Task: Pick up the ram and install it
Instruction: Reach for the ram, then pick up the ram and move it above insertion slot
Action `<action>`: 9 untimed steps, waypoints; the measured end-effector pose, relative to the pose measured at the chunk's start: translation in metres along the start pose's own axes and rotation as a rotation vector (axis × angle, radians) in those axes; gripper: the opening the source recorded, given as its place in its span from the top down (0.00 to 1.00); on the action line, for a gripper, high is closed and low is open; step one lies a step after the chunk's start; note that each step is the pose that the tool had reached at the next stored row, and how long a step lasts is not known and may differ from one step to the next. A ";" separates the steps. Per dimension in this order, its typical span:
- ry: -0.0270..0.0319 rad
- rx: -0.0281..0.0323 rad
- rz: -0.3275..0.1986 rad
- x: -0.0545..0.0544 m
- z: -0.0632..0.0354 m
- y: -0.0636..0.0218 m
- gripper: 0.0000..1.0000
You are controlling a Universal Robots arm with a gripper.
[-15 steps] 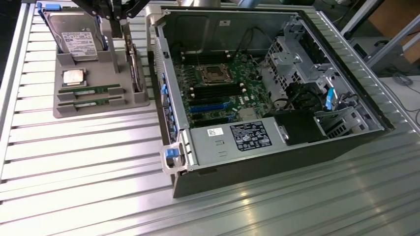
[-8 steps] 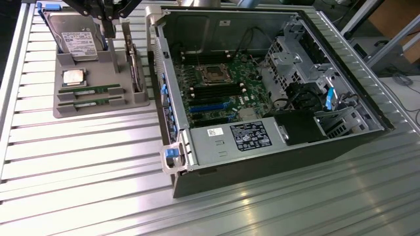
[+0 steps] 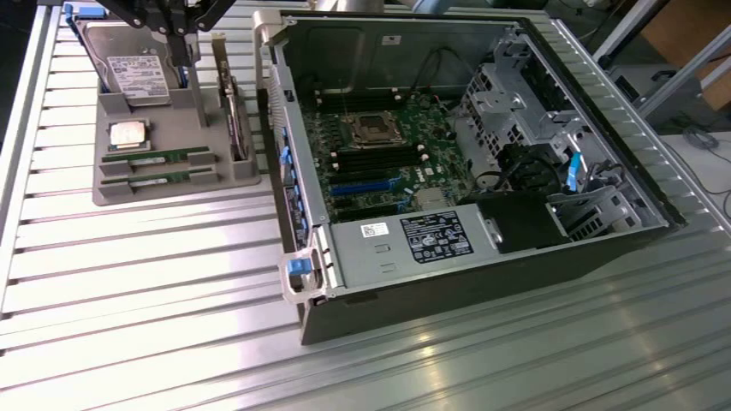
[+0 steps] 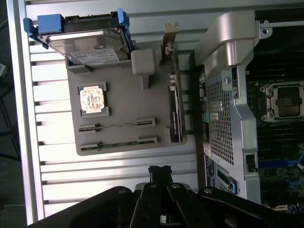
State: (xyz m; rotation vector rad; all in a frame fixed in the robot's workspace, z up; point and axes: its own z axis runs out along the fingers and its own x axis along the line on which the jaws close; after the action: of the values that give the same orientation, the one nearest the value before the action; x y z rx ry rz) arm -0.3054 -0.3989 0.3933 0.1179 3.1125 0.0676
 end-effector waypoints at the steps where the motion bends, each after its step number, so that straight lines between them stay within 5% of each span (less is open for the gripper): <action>1: 0.0001 0.0000 0.000 0.000 -0.0001 0.0000 0.89; 9: 0.0008 -0.0003 -0.014 0.000 -0.0001 0.0000 0.89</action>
State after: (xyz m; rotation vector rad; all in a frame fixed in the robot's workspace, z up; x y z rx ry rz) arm -0.3056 -0.3989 0.3933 0.0958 3.1137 0.0678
